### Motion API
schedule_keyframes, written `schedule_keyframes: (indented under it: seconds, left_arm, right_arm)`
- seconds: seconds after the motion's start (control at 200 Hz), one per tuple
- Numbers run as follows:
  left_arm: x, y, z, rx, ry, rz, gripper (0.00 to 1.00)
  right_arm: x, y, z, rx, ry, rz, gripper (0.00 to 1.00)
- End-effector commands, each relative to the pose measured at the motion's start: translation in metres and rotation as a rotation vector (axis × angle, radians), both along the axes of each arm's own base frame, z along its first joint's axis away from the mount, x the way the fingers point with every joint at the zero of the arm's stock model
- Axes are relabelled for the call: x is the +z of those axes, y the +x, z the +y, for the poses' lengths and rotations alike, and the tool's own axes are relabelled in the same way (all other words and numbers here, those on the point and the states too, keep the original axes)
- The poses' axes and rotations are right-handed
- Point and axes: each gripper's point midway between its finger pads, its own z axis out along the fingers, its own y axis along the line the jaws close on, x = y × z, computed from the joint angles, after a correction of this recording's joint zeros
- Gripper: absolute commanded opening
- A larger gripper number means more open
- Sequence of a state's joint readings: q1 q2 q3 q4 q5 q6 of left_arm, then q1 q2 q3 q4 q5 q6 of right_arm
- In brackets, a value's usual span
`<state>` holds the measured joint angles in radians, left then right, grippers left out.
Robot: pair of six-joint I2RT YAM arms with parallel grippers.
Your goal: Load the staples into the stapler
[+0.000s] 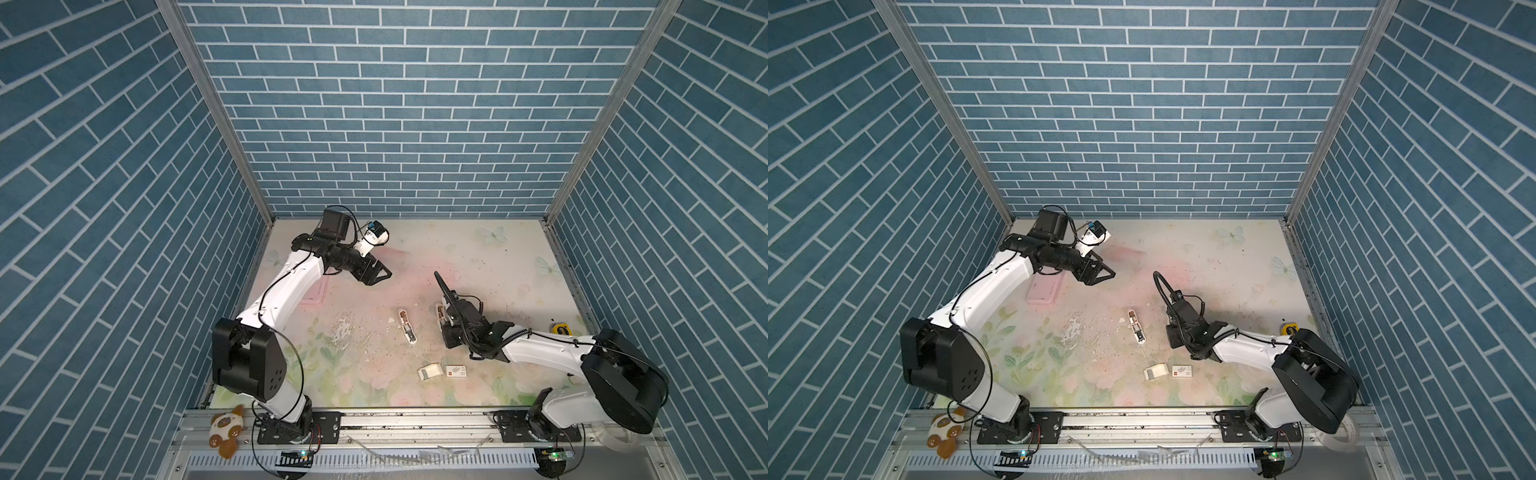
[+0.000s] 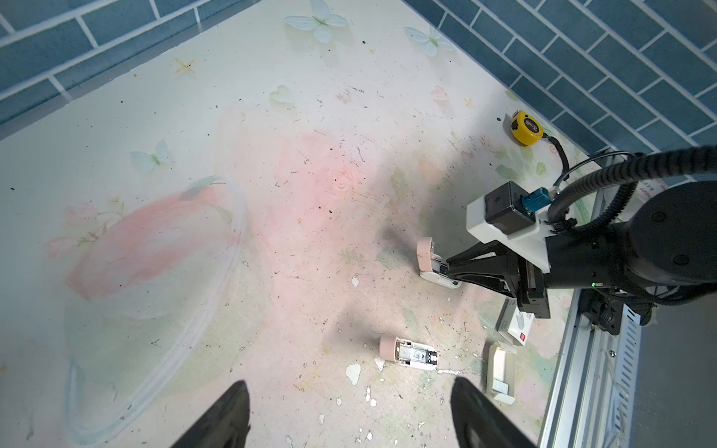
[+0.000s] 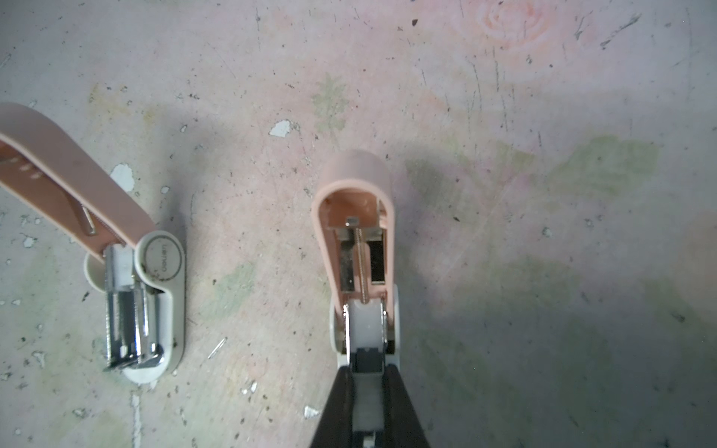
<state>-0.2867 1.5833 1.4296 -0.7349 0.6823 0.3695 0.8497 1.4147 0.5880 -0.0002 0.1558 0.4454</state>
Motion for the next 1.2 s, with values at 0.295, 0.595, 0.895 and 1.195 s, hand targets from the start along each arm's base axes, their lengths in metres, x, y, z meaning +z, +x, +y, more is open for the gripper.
schedule_keyframes:
  seconds: [0.295, 0.595, 0.895, 1.195]
  left_arm:
    - [0.004, -0.005, -0.004, -0.015, -0.021, 0.003, 0.83]
    - [0.004, -0.005, -0.005, -0.018, -0.022, 0.003, 0.83]
    - [0.005, -0.005, -0.004, -0.017, -0.021, 0.000, 0.83]
    - [0.012, -0.007, -0.001, -0.024, 0.001, -0.027, 0.83]
  right_arm:
    - [-0.009, -0.006, -0.006, -0.009, -0.032, 0.039, 0.19]
    - [-0.007, -0.006, -0.004, -0.005, -0.027, 0.034, 0.22]
    - [0.005, -0.002, -0.001, 0.000, -0.013, 0.005, 0.26]
    - [0.057, -0.004, -0.007, 0.002, 0.001, -0.034, 0.27]
